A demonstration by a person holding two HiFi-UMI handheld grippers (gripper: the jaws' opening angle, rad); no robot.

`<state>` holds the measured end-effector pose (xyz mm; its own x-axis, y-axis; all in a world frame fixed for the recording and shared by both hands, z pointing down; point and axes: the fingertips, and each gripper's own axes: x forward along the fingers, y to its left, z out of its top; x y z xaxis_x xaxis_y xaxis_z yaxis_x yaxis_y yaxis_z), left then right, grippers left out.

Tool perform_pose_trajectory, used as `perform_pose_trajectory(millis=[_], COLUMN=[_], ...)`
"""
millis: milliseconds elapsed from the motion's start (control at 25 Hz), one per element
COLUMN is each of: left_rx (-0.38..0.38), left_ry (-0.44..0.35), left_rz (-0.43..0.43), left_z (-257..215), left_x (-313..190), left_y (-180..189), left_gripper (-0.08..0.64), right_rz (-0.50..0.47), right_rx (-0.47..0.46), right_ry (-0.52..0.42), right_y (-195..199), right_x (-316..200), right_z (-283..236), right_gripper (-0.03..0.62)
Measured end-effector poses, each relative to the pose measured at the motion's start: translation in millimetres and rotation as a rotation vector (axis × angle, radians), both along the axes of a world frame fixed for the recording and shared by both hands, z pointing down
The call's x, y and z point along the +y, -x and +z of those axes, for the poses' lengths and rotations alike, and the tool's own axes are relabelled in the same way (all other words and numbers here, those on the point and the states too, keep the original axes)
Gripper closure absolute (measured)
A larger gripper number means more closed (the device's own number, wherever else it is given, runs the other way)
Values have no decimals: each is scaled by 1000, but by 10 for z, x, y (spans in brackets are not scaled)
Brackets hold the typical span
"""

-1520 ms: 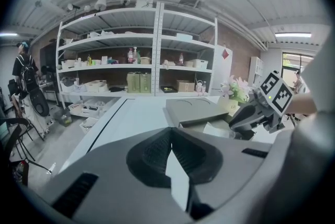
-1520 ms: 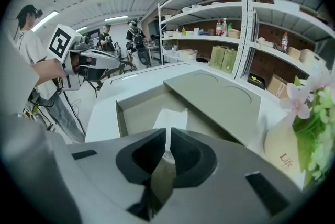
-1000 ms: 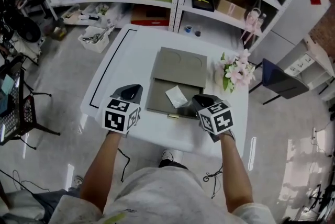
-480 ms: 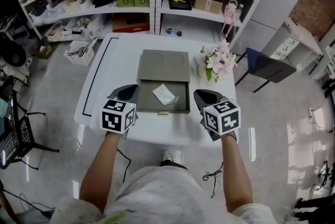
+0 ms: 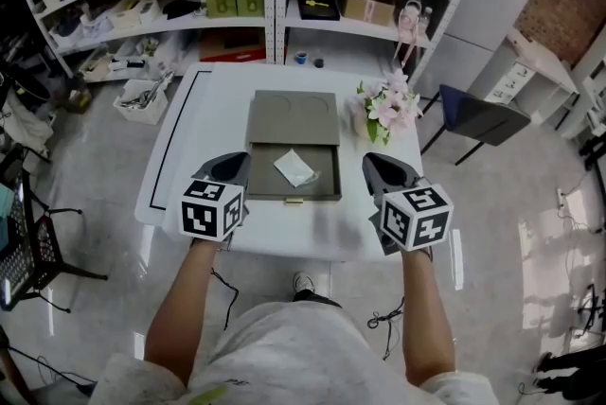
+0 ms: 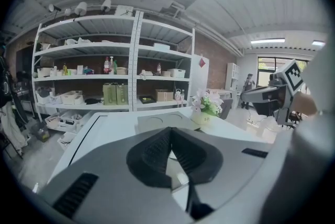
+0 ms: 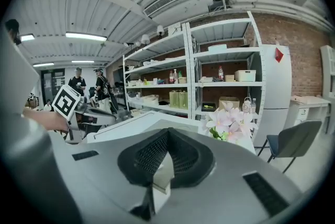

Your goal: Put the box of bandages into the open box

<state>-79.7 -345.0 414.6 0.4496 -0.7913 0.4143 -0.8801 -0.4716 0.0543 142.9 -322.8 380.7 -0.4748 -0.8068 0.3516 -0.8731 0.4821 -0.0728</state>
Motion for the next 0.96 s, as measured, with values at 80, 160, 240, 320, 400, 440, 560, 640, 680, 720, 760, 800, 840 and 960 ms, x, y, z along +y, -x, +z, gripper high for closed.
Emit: perform_pose_trajectory(millis=[80, 160, 240, 320, 400, 440, 560, 640, 680, 720, 760, 800, 840, 960], left_rx=[4, 5, 3, 4, 5, 6, 6, 6, 7, 7, 7, 8, 8, 9], left_ry=[-3, -4, -5, -5, -3, -2, -4, -5, -5, -4, -4, -4, -4, -3], left_rz=[-6, -9, -9, -11, -12, -11, -9, -9, -8, -8, -8, -8, -9, -8], left_z=[-4, 6, 8, 9, 18, 21, 15, 25, 32, 39, 42, 40, 36, 25], left_x=[15, 32, 32, 26, 31, 33, 29, 28, 29, 28, 25, 18, 9, -13], left_y=[30, 50, 61, 70, 70, 66, 58, 65, 67, 67, 67, 67, 65, 49], left_gripper=[555, 555, 555, 555, 555, 555, 555, 555, 555, 555, 555, 555, 555, 555], right_rz=[11, 18, 21, 21, 21, 22, 23, 23, 22, 22, 20, 18, 16, 11], right_rx=[-5, -9, -11, -10, -9, -9, 1, 7, 8, 10, 12, 13, 14, 18], right_ry=[-10, -13, -15, -15, -12, -10, -14, -15, -15, -14, -13, -13, -12, -12], right_y=[-13, -19, -21, -15, -18, -24, -33, -24, -19, -16, -13, -9, -7, -10], right_x=[18, 31, 29, 25, 38, 45, 49, 50, 52, 52, 48, 41, 34, 16], right_z=[-20, -15, -21, -22, -11, -9, -16, -8, -2, 4, 6, 3, -2, -19], right_gripper=[588, 588, 588, 588, 588, 588, 588, 588, 588, 588, 588, 588, 588, 588])
